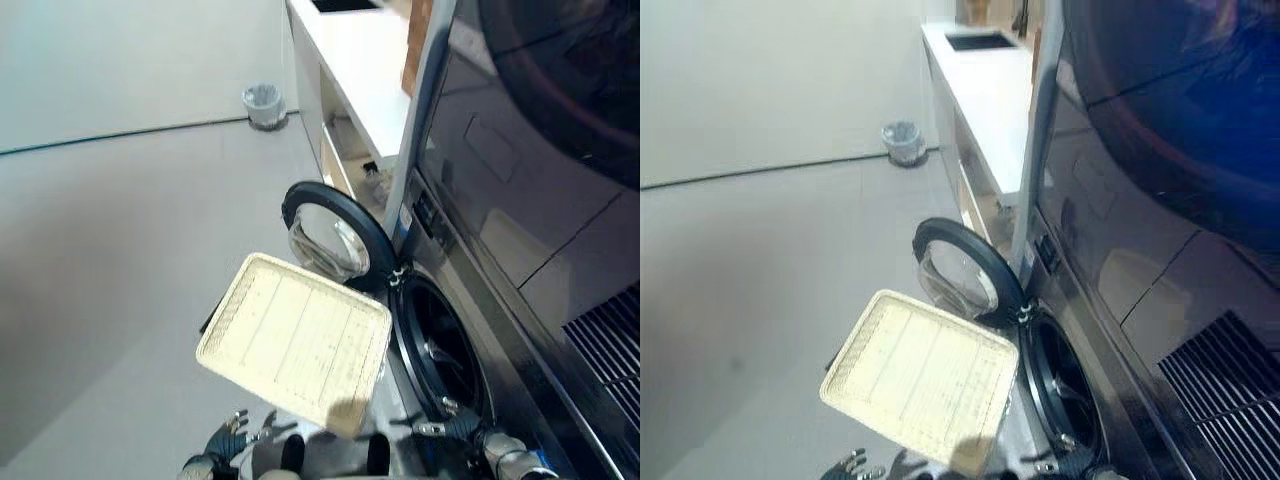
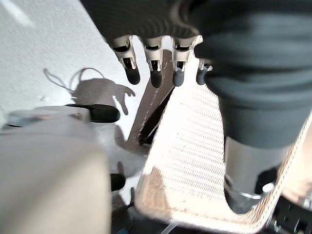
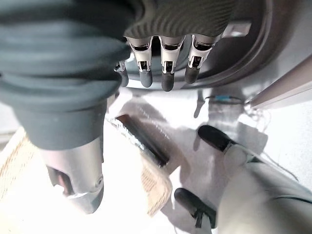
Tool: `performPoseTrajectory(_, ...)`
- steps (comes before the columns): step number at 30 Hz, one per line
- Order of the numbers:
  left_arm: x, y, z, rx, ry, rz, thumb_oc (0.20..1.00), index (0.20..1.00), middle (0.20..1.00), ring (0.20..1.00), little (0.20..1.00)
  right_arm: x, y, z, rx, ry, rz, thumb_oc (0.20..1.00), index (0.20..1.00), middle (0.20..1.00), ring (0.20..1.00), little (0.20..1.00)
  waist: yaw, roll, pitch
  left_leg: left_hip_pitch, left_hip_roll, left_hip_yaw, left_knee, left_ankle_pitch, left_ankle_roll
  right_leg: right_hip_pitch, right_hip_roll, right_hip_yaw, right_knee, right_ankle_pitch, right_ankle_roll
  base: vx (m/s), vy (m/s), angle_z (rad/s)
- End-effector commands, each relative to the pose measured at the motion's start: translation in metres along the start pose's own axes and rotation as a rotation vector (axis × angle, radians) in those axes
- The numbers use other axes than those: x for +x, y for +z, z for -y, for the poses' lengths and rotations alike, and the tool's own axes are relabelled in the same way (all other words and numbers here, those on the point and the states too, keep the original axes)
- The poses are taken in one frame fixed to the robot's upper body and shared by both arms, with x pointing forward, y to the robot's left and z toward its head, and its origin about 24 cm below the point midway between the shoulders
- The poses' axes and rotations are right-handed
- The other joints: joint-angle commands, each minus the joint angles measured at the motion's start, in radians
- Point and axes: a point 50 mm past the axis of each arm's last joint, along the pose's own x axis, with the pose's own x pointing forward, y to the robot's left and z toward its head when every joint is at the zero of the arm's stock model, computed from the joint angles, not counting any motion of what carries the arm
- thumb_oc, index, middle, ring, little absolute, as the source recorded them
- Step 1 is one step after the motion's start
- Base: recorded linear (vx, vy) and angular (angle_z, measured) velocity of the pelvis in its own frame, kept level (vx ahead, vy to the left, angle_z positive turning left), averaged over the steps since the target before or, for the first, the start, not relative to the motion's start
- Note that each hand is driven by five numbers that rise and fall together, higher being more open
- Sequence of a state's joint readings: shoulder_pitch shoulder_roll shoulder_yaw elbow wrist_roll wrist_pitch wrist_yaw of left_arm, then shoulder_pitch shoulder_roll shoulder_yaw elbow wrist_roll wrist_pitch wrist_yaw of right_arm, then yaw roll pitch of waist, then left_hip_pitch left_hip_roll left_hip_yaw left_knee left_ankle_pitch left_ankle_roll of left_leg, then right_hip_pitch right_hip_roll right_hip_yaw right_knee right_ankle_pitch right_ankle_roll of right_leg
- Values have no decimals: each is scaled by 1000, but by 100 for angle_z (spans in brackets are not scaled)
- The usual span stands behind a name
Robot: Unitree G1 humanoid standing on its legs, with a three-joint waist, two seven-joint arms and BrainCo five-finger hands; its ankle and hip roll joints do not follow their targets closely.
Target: Put the clothes into the washing machine.
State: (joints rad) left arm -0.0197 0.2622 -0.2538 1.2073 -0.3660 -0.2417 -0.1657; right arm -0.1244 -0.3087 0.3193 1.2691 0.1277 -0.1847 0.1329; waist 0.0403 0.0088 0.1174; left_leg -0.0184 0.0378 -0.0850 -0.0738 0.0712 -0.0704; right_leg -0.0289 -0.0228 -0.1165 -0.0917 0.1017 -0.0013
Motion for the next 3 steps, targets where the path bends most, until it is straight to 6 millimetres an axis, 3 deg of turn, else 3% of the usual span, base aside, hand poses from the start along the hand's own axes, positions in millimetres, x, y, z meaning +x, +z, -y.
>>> performPoseTrajectory(1, 4, 5, 0, -26, 26, -3, 1000, 1000, 1000, 1000, 1000, 3, 0, -12, -22, 45, -28, 1000, 1000, 1000, 1000, 1000, -8, -28, -20, 23, -101, 37, 37, -23, 48, 36, -3, 33, 65, -26, 55, 102, 16, 1)
performPoseTrajectory(3, 3, 1, 0, -34, 46, -13, 1000, 1000, 1000, 1000, 1000, 3, -4, -19, -9, 58, -41, 1000, 1000, 1000, 1000, 1000, -8, -30, -31, 47, -102, 31, 27, -29, 50, 59, -4, 33, 56, -28, 56, 116, 20, 2)
